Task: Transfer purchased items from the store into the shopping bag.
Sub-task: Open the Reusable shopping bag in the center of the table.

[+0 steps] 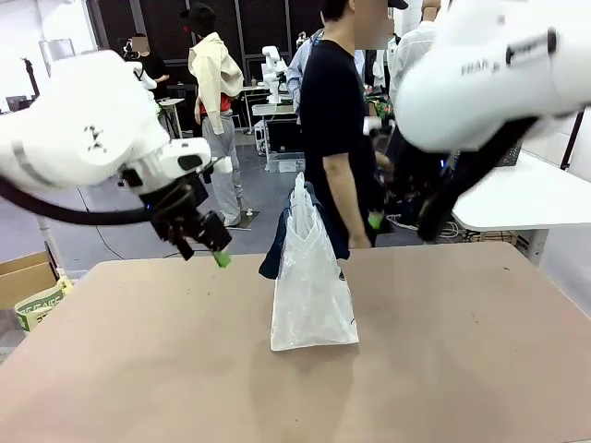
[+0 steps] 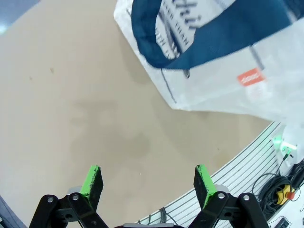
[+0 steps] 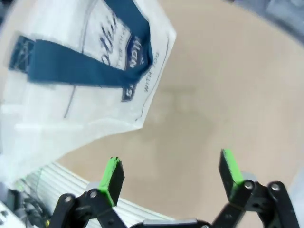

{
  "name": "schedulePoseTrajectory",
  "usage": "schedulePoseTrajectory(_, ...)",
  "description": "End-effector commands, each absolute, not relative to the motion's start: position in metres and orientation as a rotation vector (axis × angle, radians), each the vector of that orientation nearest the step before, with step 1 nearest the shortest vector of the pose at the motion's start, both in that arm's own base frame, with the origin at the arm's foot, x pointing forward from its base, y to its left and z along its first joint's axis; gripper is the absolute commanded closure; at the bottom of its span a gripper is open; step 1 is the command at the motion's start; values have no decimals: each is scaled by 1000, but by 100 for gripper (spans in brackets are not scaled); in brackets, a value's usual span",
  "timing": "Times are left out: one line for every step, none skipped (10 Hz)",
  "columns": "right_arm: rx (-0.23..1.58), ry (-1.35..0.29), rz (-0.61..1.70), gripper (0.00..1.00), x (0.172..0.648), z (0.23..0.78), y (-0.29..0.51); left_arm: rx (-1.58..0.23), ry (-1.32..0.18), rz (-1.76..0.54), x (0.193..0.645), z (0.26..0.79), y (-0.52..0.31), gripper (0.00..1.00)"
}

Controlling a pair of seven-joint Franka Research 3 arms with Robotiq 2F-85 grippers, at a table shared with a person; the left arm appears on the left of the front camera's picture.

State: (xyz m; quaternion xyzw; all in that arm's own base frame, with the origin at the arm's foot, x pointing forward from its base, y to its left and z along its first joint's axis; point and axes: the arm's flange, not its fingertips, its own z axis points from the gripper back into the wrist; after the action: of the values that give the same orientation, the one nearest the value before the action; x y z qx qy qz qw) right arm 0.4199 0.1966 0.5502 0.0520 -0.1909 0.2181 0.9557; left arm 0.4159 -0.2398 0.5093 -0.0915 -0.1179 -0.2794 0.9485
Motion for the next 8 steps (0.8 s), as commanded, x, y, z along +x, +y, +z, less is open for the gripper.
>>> schedulePoseTrajectory(55,-394,366,0,443,579,216,-178,-271,-558,438,533,-254,0)
schedulePoseTrajectory(41,-403,351,0,447,589,221,-163,-287,-559,444,542,-262,0)
schedulePoseTrajectory(-3,-422,402,0,446,584,218,-214,-319,-619,443,545,-263,0)
schedulePoseTrajectory(86,-416,381,0,436,591,210,-192,-286,-578,433,540,-254,0)
schedulePoseTrajectory(86,-416,381,0,436,591,210,-192,-286,-578,433,540,-254,0)
schedulePoseTrajectory(86,-416,381,0,436,591,210,-192,-286,-578,433,540,-254,0)
schedulePoseTrajectory(86,-416,381,0,436,591,210,-196,-297,-588,440,545,-261,0)
schedulePoseTrajectory(66,-423,385,0,442,595,215,-189,-293,-484,441,554,-268,0)
